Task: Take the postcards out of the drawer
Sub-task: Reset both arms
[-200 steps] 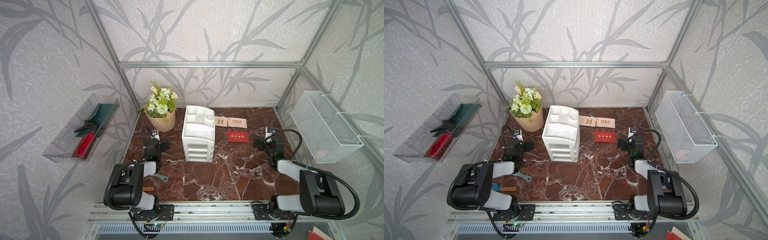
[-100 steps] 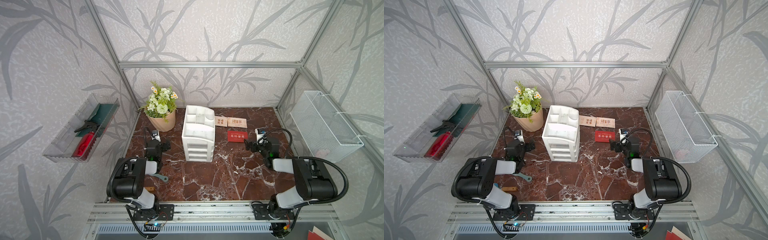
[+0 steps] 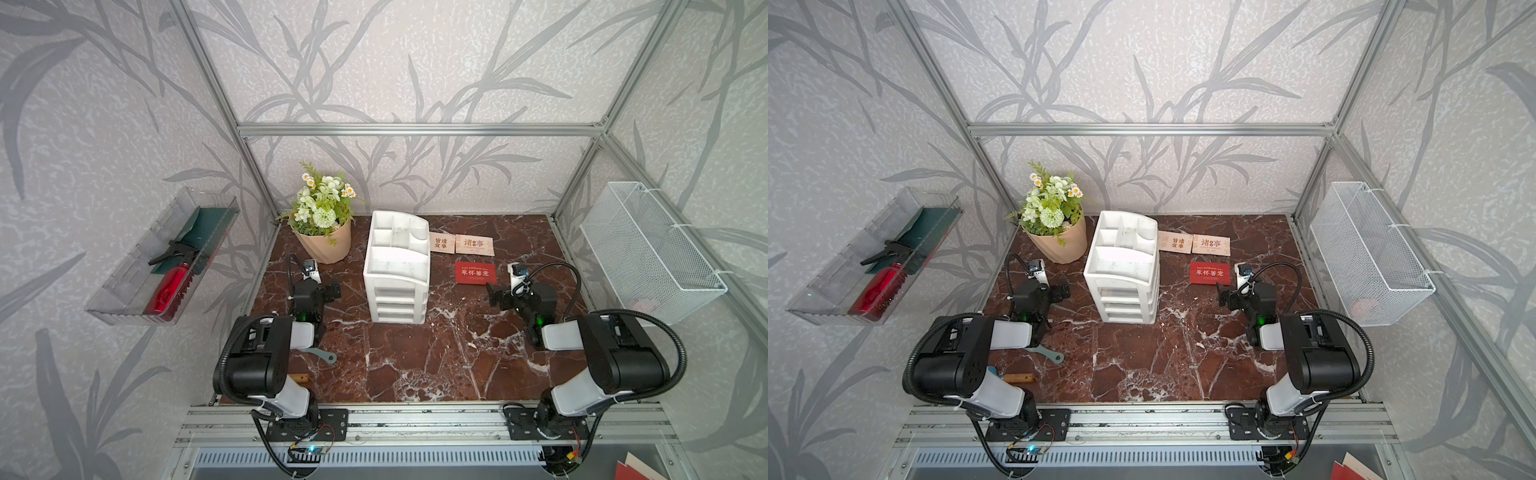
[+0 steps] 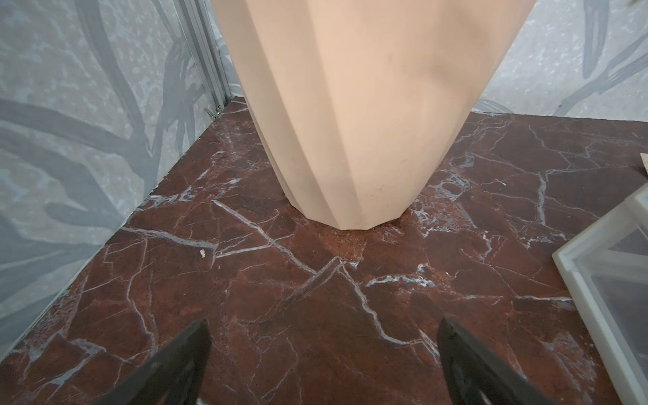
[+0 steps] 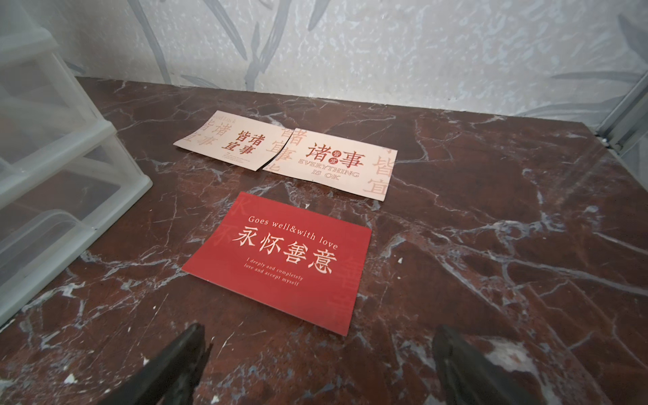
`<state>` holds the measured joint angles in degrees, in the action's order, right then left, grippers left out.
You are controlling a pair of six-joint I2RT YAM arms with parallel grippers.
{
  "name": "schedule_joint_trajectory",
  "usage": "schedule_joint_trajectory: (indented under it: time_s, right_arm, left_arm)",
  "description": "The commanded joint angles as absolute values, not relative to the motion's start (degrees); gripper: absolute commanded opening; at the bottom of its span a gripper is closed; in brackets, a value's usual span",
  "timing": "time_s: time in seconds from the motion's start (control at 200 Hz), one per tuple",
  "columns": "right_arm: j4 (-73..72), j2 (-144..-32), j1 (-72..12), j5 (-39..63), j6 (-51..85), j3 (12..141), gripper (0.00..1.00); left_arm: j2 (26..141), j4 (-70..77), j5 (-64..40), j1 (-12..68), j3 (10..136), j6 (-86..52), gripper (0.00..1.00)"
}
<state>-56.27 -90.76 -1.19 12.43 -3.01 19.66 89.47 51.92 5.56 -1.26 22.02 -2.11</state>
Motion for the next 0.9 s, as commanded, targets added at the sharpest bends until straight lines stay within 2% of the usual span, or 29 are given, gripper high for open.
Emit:
schedule_joint_trajectory:
  time_s: [0.0,0.895]
  right_arm:
    - [-58.30,-91.05,-1.32,10.58,-2.74,20.53,0.99]
    - [-56.21,-90.97,-2.20,10.35,-3.93,21.53,0.99]
  left_arm:
    - [89.64,53.75,6.19,-1.48,21.67,-1.99,0.99]
    - [89.63,53.79,6.14,-1.44,21.63,-2.02,0.99]
